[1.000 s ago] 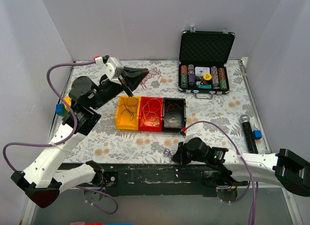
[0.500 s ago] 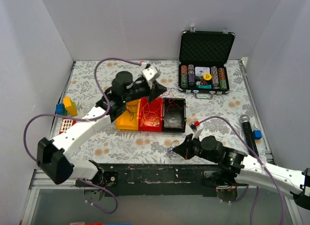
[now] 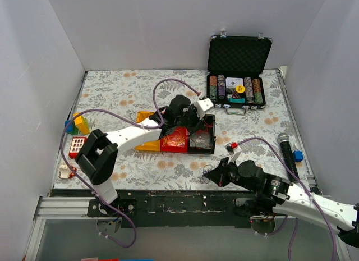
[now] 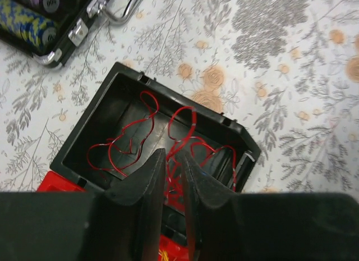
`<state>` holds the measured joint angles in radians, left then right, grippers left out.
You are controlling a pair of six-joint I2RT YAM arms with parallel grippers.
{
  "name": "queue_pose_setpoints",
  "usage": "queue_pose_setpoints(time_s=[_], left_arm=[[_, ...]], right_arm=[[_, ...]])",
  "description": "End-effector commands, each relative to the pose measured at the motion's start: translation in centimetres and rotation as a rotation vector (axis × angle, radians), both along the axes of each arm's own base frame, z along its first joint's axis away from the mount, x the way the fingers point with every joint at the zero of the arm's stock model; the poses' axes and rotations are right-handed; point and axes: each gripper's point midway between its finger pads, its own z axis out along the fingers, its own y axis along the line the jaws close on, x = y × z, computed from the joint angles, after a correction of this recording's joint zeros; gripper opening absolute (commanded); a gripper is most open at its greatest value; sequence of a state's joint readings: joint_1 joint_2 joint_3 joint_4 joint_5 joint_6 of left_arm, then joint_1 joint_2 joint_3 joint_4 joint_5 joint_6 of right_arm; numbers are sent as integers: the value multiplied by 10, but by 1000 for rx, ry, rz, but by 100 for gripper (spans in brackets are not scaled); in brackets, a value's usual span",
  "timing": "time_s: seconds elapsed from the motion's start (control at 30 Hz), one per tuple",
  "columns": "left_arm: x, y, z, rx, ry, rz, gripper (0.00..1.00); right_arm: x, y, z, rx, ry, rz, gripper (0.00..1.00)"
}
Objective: Untangle the cables
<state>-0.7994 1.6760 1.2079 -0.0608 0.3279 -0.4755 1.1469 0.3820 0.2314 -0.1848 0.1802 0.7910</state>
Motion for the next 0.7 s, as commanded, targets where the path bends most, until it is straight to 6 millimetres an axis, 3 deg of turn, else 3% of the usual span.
queue_pose_setpoints(time_s=[0.0,0.1,0.2,0.3,0.33,0.5,0.6,0.67], left_arm=[[22,-6,-3,74,-85,100,20],[23,-13,-5,77,-72,116,25],[23,-14,7,56,-75,131,31],[21,-9,35,12,-94,162,56],[18,-5,45,-5,-92,165,69],[-21,26,87,-96,-71,105,97],[-44,50,101,-148,-72,82,98],[-49,69,115,-191,-100,112,98]], right_arm=[[1,3,5,16,-8,-2,1],[1,6,9,28,-15,10,1],[2,9,16,29,-33,20,1],[5,13,34,55,-69,28,1],[7,15,42,59,-89,28,1],[11,30,85,59,-168,83,1],[12,43,112,81,-212,123,1],[13,53,128,92,-238,151,1]])
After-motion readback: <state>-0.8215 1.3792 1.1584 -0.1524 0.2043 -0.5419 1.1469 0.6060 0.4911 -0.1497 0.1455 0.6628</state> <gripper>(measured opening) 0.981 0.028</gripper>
